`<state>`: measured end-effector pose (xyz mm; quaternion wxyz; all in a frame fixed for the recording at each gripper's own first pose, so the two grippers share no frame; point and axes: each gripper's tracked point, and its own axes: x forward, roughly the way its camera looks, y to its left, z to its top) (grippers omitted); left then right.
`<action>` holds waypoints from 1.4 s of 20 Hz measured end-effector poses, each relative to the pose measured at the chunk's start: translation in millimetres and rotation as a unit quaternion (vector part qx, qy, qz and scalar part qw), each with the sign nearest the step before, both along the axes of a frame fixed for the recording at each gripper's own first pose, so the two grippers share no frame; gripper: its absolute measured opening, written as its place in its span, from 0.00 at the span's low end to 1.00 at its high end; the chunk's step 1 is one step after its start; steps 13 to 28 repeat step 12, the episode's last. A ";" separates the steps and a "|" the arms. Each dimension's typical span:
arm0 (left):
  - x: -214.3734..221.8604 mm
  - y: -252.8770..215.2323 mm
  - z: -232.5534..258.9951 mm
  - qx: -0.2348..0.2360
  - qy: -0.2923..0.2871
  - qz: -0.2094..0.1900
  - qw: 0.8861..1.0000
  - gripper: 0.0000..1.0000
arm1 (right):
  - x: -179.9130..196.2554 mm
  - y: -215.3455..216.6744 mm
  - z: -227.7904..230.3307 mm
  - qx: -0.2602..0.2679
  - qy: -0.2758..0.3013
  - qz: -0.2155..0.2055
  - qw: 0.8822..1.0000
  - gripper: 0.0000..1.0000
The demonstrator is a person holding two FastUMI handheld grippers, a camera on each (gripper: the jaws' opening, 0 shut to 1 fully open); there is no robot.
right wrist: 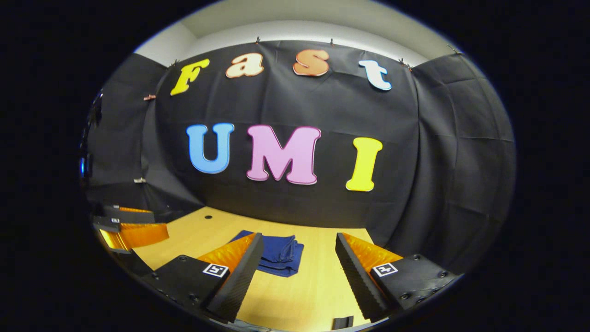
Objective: Grasp the waist and the cuffs of the jeans and fold them to make the two legs overlap; first hold the waist and fold one-third of the jeans toward the cuffs, then hold the cuffs and fold the remaining one-third in the same direction to finish folding.
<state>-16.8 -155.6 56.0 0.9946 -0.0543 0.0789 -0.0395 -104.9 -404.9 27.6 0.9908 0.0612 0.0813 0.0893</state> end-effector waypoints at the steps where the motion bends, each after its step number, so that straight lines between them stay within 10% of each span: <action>1: -8.6 0.8 -0.7 0.016 -0.003 0.010 1.000 0.96 | -8.1 4.5 6.2 0.002 -0.010 -0.001 1.000 0.96; 28: -16.7 -43.2 55.2 0.026 -0.042 -0.028 0.998 0.96 | -22.3 -7.6 41.8 -0.052 -0.069 0.018 0.996 0.94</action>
